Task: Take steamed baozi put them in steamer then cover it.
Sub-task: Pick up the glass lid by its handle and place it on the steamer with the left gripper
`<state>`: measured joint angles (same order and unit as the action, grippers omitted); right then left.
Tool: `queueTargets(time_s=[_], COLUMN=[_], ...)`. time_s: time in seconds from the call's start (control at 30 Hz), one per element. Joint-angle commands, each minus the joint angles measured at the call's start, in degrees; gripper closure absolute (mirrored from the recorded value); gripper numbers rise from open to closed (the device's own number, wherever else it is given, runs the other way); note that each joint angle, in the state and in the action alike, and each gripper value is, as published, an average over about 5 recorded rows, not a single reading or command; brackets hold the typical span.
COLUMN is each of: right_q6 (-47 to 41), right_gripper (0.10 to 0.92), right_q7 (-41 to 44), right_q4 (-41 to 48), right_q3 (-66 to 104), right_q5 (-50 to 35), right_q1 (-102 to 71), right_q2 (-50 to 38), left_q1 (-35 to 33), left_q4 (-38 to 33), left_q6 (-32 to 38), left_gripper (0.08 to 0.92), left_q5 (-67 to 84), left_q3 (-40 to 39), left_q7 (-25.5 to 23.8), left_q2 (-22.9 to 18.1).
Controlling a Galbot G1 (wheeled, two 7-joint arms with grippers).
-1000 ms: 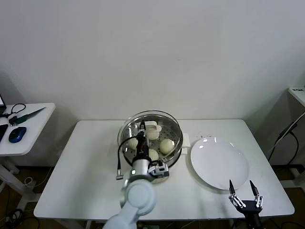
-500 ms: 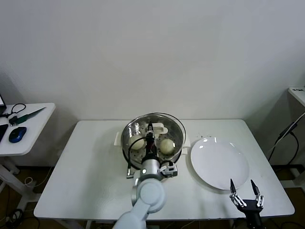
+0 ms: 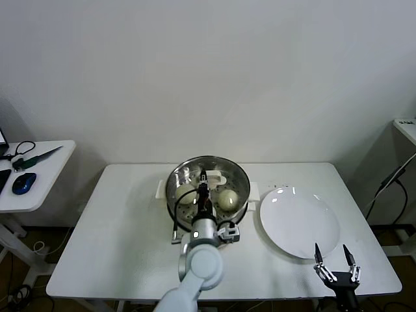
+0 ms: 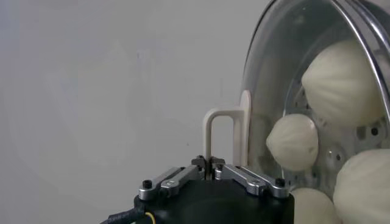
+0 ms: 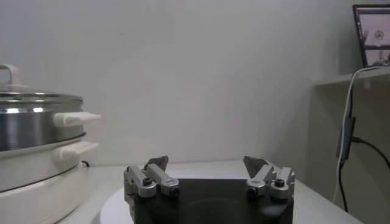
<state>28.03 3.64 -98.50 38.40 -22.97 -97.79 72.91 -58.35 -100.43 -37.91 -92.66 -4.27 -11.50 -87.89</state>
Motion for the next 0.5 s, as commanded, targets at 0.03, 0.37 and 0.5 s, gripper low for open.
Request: queueTargets(time_s=[0.03,0.37,0.5], right_q6=[0.48,0.32,-0.18], right_gripper=[0.203,0.203,0.203], right_q7=[-0.01,-0.06,0.16], right_q4=[0.04,0.35,0.38], right_q3=[-0.01,-0.2,-0.32], right_q5=[0.12,0.36,0.65], right_q1=[-0.08,0.54,0.73], right_q2=[0.2,0.51,0.67], left_q1=[0.25,0.78,0.94], left_q4=[1.09,-0.85,-3.98], left_q6=[0.2,0.29,-0.23], left_gripper=[0.863,0.812,0.703], left_q5=[-0.15,3.15,5.59], left_q3=[0.29,-0.8,-1.56], left_q7=[0.33,-0.39,-2.51], left_q2=[0.07,0.86,2.4])
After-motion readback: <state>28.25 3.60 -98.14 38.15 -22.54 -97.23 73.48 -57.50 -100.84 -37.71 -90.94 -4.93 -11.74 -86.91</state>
